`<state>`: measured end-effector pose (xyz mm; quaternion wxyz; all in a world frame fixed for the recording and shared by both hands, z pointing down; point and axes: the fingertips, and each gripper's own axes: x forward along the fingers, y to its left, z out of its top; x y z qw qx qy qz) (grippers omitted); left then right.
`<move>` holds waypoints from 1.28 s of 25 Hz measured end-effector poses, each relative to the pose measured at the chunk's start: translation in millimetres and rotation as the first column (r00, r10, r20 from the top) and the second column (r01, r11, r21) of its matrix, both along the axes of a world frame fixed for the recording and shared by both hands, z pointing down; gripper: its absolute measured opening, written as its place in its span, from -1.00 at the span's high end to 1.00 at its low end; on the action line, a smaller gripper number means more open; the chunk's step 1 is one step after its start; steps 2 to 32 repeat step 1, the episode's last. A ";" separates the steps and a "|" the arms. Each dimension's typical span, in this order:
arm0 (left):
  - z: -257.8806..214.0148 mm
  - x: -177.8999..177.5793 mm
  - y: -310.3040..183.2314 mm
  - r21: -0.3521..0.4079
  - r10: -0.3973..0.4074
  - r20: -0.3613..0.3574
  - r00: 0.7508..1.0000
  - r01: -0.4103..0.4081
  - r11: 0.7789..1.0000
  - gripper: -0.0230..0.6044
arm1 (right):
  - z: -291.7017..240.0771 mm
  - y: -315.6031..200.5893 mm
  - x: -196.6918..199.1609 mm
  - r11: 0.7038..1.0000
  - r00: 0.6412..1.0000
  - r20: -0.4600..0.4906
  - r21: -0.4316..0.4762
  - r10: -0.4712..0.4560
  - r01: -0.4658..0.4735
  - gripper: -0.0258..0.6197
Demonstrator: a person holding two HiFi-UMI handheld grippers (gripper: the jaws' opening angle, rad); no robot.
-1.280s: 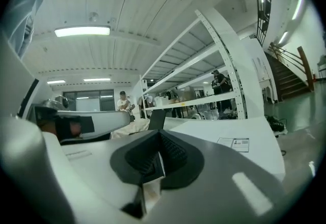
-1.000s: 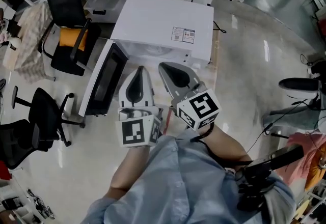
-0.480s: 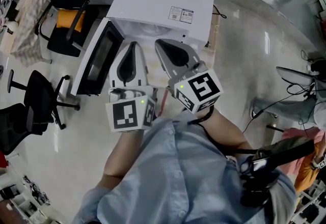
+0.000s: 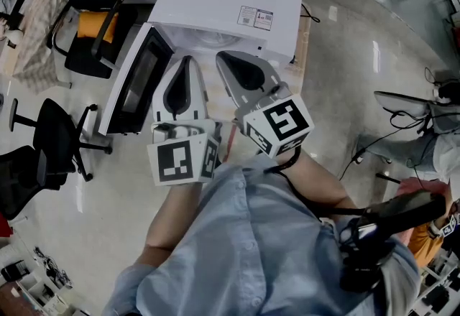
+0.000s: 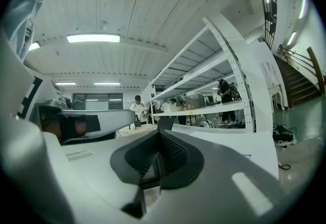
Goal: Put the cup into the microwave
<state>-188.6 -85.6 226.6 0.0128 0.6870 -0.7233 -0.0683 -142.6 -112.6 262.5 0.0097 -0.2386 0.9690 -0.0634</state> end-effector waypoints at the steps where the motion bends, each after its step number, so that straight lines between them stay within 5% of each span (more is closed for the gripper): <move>1: -0.6 -1.1 -0.3 0.001 -0.001 -0.001 1.000 0.001 1.000 0.91 | -0.6 -0.5 -0.4 1.000 1.000 0.000 -0.001 0.003 -0.003 0.92; 32: -0.6 -1.1 -0.3 0.001 -0.001 -0.001 1.000 0.001 1.000 0.91 | -0.6 -0.5 -0.4 1.000 1.000 0.000 -0.001 0.003 -0.003 0.92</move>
